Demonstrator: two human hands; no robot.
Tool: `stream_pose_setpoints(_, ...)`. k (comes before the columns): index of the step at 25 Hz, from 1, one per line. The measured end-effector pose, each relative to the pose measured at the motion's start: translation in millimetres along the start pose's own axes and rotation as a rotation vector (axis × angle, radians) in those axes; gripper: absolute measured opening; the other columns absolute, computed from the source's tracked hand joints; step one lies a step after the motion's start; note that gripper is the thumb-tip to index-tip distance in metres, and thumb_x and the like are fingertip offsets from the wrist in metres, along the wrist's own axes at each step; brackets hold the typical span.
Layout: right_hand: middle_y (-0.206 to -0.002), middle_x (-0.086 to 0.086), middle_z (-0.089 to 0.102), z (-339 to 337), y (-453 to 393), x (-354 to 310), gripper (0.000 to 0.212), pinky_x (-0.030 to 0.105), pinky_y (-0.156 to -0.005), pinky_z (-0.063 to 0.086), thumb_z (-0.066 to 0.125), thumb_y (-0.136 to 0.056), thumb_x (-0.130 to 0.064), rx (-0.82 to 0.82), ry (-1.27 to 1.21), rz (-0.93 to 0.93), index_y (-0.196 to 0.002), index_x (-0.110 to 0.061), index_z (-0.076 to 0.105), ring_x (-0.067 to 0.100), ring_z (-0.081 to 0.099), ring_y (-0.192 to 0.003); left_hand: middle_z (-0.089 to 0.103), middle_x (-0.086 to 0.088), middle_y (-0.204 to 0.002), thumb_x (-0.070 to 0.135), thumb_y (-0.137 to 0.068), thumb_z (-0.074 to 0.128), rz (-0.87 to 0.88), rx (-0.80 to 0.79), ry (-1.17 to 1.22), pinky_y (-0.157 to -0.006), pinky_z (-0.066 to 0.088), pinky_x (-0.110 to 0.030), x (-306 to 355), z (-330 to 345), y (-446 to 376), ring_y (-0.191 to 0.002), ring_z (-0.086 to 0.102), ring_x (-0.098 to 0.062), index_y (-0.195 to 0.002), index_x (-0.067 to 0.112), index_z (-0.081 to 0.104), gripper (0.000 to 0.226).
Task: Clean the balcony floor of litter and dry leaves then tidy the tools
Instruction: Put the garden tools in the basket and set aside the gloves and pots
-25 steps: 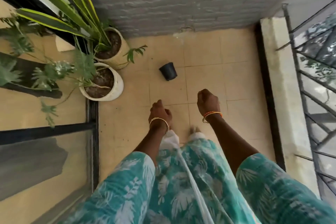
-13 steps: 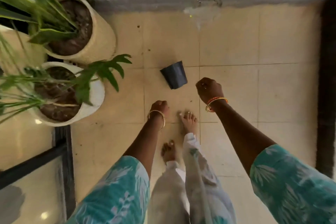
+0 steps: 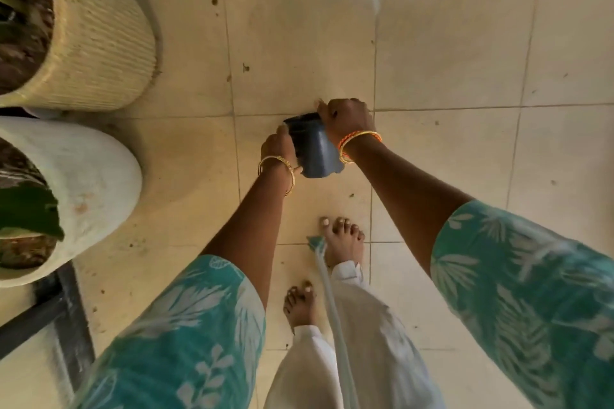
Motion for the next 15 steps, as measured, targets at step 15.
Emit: stream_pose_setpoints(15, -0.087, 0.02, 0.062, -107, 232, 36, 0.011, 0.023, -0.064, 0.033, 0.066, -0.079, -0.009, 0.411, -0.346, 0.299, -0.084, -0.001, 0.071, 0.034, 0.059, -0.076, 0.07, -0.013, -0.083, 0.01, -0.081, 0.071, 0.257, -0.025, -0.363, -0.075, 0.057, -0.039, -21, 5, 217, -0.074, 0.069, -0.026, -0.09, 0.01, 0.064, 0.012)
Point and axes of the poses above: each hand's wrist, its own y-axis away from the middle knuckle, its own z-axis out of the palm, x = y × z, the point moved 1 cm from there along -y, towards the middle knuckle
